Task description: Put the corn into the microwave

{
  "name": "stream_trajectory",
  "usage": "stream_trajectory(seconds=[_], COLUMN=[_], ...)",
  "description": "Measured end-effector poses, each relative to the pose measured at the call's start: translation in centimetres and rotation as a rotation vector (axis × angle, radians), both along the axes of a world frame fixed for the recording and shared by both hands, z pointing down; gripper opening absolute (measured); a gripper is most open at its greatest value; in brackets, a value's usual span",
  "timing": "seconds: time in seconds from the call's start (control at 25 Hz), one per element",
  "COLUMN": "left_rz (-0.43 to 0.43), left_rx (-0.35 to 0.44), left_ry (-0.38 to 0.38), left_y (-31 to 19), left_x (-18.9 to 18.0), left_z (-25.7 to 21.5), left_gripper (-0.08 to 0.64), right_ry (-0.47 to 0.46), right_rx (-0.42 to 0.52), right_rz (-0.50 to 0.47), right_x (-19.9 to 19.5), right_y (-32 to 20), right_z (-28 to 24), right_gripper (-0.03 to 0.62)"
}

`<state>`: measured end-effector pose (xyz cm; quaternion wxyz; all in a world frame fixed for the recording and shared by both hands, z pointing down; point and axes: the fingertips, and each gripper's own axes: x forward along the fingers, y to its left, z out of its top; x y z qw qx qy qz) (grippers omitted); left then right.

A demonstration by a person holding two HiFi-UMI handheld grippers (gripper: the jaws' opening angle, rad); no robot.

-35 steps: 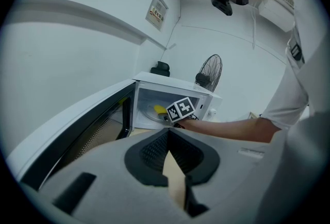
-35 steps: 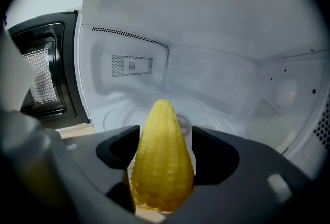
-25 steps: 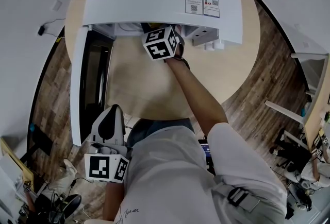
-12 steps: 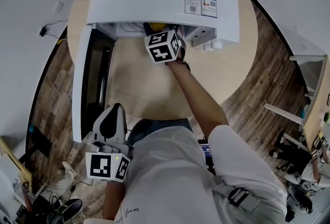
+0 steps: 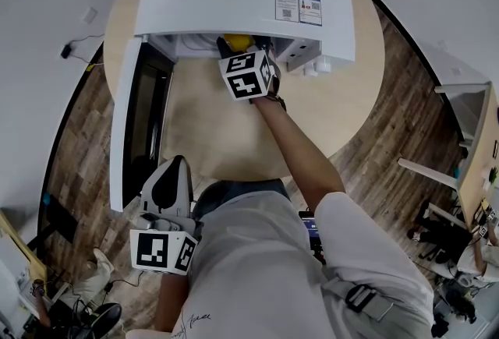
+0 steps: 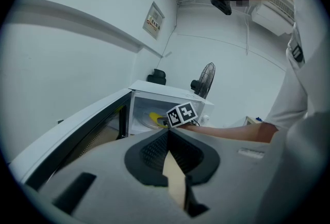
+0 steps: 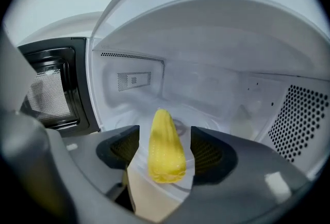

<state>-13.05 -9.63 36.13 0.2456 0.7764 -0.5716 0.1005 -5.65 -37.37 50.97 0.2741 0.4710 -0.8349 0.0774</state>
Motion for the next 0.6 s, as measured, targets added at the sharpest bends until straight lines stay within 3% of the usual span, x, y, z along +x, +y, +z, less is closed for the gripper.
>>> stream_trajectory(seconds=[0.6], left_rz=[0.018], left_rx=[0.034], left_ry=[0.009], left_y=[0.9], left_x=[0.1], left_z=[-1.0], left_gripper=[-0.008], right_ry=[-0.032], right_rx=[0.005], right_rz=[0.018], right_x=[0.3], right_y=[1.6], right_z=[-1.8], right_gripper=[0.32])
